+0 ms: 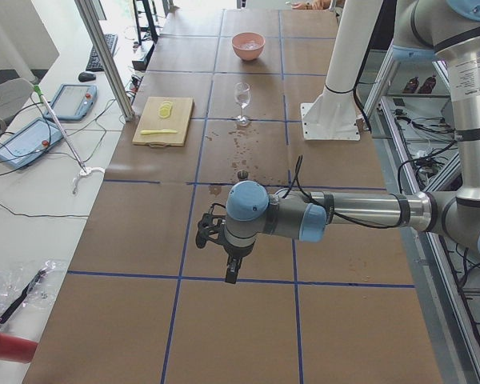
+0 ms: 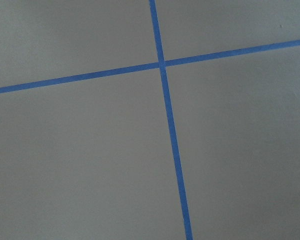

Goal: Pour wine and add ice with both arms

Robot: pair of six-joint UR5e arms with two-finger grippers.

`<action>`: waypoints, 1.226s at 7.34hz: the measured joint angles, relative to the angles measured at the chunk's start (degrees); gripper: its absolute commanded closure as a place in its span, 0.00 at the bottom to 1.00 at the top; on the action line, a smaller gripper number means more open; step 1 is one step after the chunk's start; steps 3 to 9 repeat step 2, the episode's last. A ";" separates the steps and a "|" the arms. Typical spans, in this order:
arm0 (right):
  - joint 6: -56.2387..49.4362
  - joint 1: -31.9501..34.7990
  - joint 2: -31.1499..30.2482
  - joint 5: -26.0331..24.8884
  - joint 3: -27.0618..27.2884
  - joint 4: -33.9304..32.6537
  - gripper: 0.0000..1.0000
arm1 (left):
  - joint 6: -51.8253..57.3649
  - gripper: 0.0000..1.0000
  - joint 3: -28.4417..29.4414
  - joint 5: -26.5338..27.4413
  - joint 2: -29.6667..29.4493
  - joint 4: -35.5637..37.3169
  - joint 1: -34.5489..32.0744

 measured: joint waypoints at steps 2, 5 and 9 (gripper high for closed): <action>0.07 -0.05 -0.02 0.47 0.12 0.12 0.00 | 0.00 0.00 0.25 0.00 0.05 0.04 0.00; 0.07 -0.05 -0.02 0.47 0.12 0.12 0.00 | 0.00 0.00 0.25 0.00 0.05 0.04 0.00; 0.07 -0.05 -0.02 0.47 0.12 0.12 0.00 | 0.00 0.00 0.25 0.00 0.05 0.04 0.00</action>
